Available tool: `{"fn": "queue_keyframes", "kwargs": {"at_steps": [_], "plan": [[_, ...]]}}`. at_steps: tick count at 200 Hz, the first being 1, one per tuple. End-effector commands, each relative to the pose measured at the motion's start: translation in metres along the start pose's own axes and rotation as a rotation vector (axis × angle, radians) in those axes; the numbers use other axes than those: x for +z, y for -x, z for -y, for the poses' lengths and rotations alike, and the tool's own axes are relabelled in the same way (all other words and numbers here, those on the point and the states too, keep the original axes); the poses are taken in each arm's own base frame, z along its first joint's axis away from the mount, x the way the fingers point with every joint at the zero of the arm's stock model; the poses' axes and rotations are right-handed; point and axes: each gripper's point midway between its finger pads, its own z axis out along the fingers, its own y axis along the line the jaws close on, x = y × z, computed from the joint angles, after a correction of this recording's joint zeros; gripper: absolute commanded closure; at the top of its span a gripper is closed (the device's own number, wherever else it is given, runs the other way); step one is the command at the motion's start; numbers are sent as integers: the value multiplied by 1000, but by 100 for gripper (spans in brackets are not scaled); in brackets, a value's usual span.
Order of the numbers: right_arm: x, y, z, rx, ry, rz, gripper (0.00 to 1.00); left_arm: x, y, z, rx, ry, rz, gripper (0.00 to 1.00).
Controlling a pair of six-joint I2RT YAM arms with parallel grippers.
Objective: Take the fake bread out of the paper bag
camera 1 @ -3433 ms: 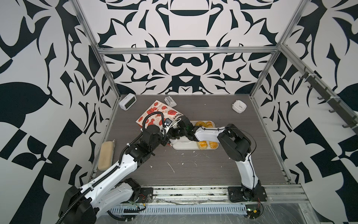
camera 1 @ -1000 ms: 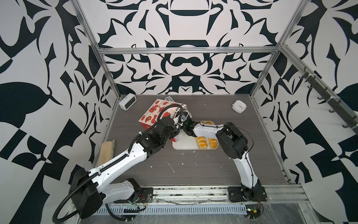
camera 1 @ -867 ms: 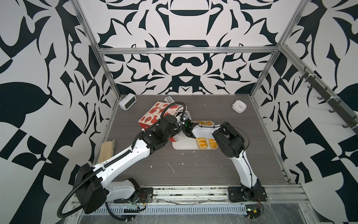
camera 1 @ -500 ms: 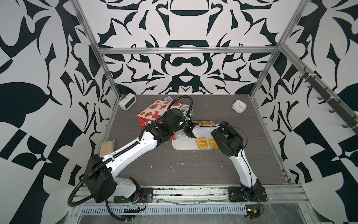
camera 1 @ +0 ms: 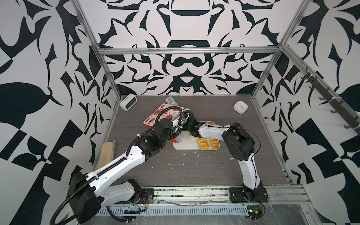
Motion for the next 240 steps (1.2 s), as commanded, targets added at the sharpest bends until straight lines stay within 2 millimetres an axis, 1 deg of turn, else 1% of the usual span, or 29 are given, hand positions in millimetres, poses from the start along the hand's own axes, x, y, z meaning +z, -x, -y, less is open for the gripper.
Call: {"fn": "queue_keyframes", "kwargs": {"at_steps": [1, 24, 55, 80, 98, 123, 139, 155, 171, 184, 226, 240], "plan": [[-15, 0, -15, -99, -16, 16, 100, -7, 1, 0, -84, 0, 53, 100], [-22, -7, -13, -91, -25, 13, 100, -11, -10, 9, -129, -21, 59, 100], [-25, -16, -16, -63, -1, -19, 100, -8, -32, 26, -160, -61, 5, 100], [-26, -23, -14, -35, 9, -40, 100, -8, -41, 33, -174, -76, -8, 100], [-33, -27, -17, -27, 14, -34, 100, -9, -46, 36, -172, -81, -17, 100], [-44, -29, -24, -31, 18, -24, 100, -13, -50, 36, -175, -80, -21, 100], [-49, -31, -21, -37, 1, -18, 100, -17, -49, 35, -182, -81, -11, 100], [-48, -32, -19, -33, -7, -17, 100, -20, -47, 34, -193, -84, 3, 100], [-47, -30, -20, -18, 10, -9, 100, -22, -49, 34, -193, -85, 0, 100], [-47, -28, -22, -6, 21, 5, 100, -21, -52, 36, -188, -86, -12, 100], [-41, -23, -20, 29, 35, 22, 100, -19, -51, 39, -182, -100, -9, 100], [-39, -24, -21, 39, 48, 16, 89, -17, -52, 41, -174, -105, -22, 100]]}}
